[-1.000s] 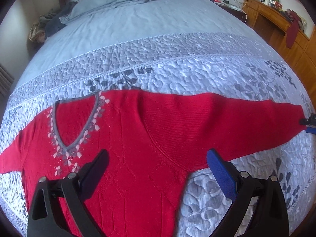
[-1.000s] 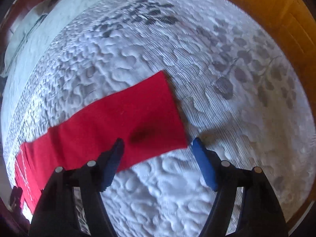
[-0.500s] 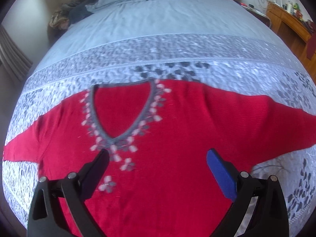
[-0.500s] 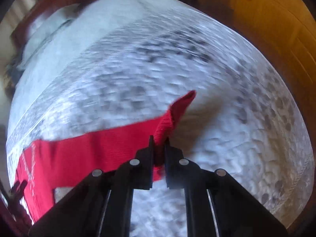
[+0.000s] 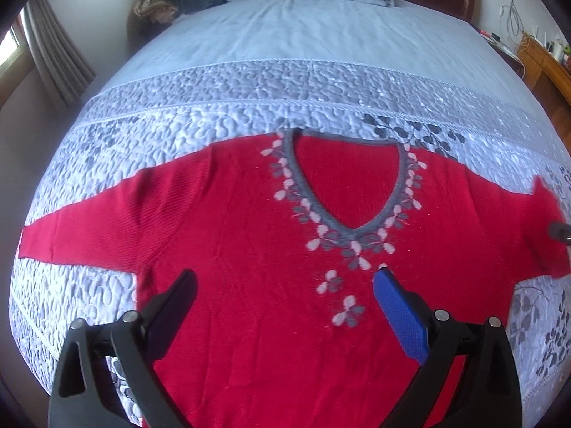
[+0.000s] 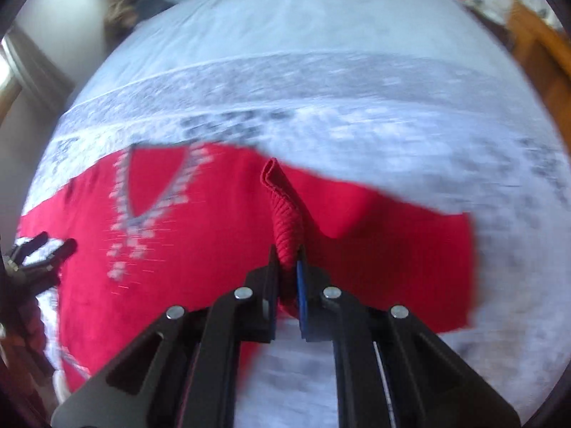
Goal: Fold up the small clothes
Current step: 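Fold the held sleeve across the sweater body with the right gripper, then grasp the other sleeve with the left gripper and lift it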
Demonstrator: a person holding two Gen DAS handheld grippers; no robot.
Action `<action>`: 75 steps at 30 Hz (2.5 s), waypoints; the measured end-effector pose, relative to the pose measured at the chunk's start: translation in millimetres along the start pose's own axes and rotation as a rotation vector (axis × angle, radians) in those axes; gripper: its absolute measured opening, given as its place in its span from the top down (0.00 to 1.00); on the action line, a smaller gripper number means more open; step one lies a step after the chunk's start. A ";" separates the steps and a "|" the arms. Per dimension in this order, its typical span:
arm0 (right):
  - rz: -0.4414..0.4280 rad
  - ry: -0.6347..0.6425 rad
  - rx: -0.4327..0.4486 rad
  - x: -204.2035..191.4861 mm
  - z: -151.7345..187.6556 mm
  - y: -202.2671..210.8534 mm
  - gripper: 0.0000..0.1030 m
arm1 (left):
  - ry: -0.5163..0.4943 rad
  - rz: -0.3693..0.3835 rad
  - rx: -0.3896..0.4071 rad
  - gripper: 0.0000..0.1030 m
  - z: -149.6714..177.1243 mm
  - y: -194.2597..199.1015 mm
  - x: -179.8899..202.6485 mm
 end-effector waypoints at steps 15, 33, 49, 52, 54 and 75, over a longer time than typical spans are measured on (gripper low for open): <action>-0.033 -0.106 0.043 38.5 31.2 20.4 0.68 | 0.122 0.389 -0.197 0.15 19.7 -31.7 78.3; 0.026 -0.101 0.085 90.9 85.9 46.5 0.68 | 0.243 0.510 -0.382 0.85 40.0 -92.6 157.9; 0.008 -0.137 0.099 85.6 64.8 61.4 0.67 | 0.292 0.341 0.093 0.96 -39.1 -5.9 -2.3; -0.024 -0.141 0.081 73.0 57.1 50.7 0.64 | 0.323 0.249 0.121 0.96 -37.6 -15.8 -54.4; -0.035 -0.151 0.059 67.2 52.4 39.1 0.62 | 0.330 0.213 0.106 0.96 -33.9 -30.4 -76.0; 0.018 -0.131 -0.172 52.5 50.3 -47.9 0.82 | 0.447 0.197 -0.083 0.94 29.9 -108.7 -129.9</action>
Point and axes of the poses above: each gripper's, at about its wrist camera, not at the fingertips, and y roughly against the way its jaws point, x to its right, z to its underside, the point moved 3 cm from there along -y, roughly the way its jaws point, and after that the axes turned 14 degrees about x, right-handed, at the moved point
